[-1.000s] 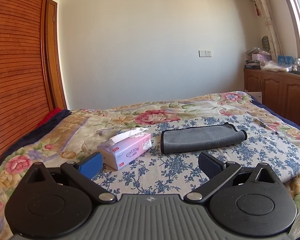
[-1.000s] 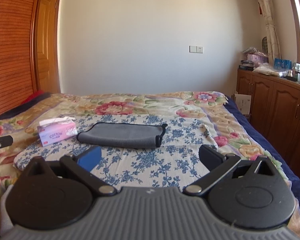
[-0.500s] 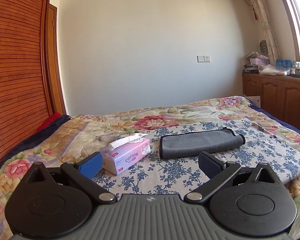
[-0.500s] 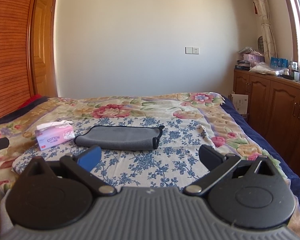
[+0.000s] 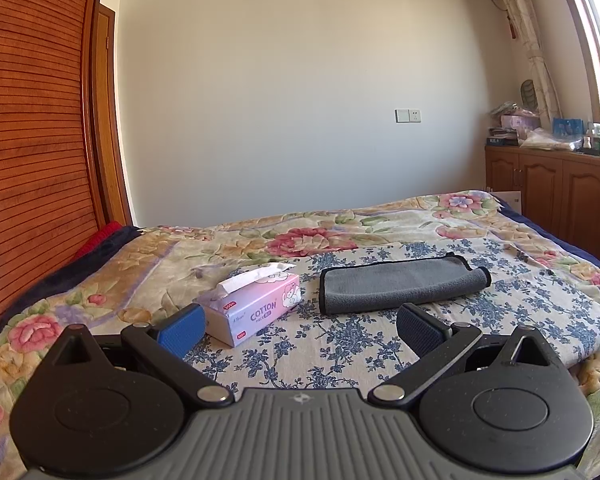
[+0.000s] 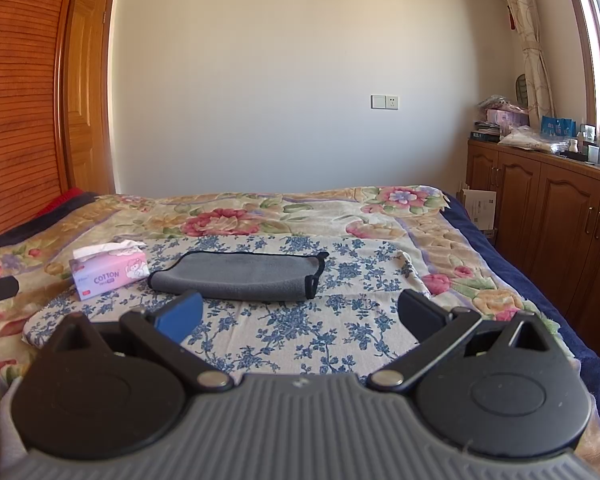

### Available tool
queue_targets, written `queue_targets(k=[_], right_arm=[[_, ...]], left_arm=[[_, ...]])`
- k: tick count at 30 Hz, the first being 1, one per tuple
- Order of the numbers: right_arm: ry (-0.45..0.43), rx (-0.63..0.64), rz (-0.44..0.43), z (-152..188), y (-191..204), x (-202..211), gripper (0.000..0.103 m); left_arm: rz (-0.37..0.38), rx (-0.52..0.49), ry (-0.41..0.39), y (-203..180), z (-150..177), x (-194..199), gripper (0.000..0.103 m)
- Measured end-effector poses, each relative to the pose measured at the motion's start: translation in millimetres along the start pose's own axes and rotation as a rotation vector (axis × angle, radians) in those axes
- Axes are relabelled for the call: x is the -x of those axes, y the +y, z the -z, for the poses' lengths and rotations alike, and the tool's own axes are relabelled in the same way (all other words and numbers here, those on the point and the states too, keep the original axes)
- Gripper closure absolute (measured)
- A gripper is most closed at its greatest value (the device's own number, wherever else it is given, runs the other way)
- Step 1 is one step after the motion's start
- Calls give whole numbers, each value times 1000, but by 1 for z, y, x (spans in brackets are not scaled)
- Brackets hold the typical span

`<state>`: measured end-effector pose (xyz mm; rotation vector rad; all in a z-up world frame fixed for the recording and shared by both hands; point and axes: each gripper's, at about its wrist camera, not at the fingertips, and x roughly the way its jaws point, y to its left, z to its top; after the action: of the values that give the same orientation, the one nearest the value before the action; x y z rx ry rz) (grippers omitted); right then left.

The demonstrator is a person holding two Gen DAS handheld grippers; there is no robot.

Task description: Fold towel

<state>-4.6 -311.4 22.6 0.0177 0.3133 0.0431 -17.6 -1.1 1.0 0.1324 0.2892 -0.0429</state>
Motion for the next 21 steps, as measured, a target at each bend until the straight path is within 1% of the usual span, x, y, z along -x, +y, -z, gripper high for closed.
queue_targets(k=[21], right_arm=[[-8, 1, 8, -1, -3, 1, 0]], left_arm=[[-7, 6, -6, 1, 0, -1, 0]])
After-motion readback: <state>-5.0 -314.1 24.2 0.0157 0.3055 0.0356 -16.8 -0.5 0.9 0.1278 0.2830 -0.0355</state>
